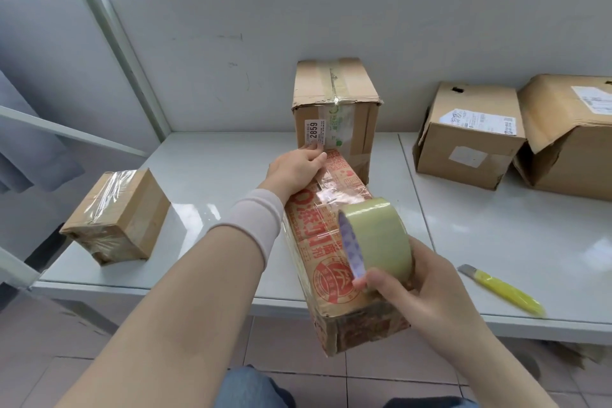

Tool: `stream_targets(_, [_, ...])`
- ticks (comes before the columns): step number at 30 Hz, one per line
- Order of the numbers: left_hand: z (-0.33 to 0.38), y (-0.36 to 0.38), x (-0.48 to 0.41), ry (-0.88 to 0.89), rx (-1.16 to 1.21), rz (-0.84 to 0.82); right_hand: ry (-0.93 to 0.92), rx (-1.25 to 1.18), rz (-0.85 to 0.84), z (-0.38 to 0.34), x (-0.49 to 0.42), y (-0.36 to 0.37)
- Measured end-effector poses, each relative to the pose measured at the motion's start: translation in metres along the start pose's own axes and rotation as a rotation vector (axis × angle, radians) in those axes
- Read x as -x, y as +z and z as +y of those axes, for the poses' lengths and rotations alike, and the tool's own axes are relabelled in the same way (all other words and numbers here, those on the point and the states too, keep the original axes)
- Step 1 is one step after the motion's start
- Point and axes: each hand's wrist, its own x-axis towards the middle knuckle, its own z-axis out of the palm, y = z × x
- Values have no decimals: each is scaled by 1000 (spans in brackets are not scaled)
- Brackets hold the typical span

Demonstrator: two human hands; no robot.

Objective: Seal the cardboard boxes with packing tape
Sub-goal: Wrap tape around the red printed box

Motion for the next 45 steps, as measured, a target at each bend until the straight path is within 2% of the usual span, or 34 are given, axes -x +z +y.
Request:
stream_targets(6, [3,1,1,-27,-10,20,124,-100,172,-23,31,-8])
stream_targets(13, [2,2,2,-12,-40,44,304,-18,97,-31,41,-14])
stream_targets(19, [1,4,-1,-5,-77,65,476,23,104,4,64,-15])
stream_targets(26, [-2,8,-5,46,-154,47,491,95,88,32,63,-11])
stream_targets(28, [-1,8,-2,135,-209,50,496,112,84,37,60,-7])
stream_targets(31, [7,3,19,399,-195,111,494,113,94,43,57,-3])
stream_targets(32, [12,2,31,464,-166,95,494,109,93,44,56,-2])
stream_targets(34, [22,5,61,557,-177,-39,492,89,101,45,56,0])
stream_targets(37, [23,22,97,627,-382,-232,478,88,87,47,57,4])
stream_targets(42, [21,25,96,636,-473,-284,481,46,91,45,54,7])
stream_targets(45, [18,19,111,682,-350,-233,477,12,63,43,58,5])
